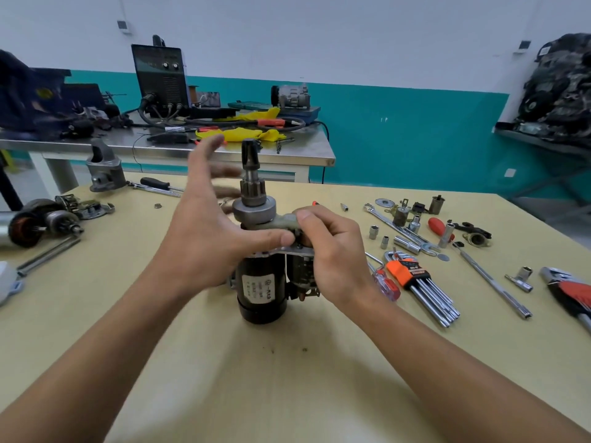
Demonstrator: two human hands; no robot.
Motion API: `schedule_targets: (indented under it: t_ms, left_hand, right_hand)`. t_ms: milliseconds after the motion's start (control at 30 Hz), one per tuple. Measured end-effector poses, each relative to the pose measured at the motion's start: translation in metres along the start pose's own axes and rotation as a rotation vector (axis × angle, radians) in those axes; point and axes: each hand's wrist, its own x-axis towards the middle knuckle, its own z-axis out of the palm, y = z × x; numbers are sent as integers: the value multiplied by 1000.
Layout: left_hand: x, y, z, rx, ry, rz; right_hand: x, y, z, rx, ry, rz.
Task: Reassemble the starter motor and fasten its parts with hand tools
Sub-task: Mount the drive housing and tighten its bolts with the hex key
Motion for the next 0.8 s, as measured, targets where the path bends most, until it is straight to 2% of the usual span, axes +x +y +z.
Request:
schedule_targets:
  t_ms: [33,100,200,633,800]
  left_hand:
    - [5,-4,-2,-140,-110,-63]
    - [14,-9,-4,-245,-252,-81]
    - [22,-9,0,-271,-317,-36]
    - [20,-18,13,-197,-199,107]
    - [23,-20,13,-253,-239,74]
  right_hand:
    - [0,0,0,-5,-15,-9]
    - [0,1,-3,-8,-52,-24]
    - [-1,3,-7,-22,-91,-43]
    - [3,2,-4,-1,-15,-54]
    - [1,3,-5,0,-43,-68]
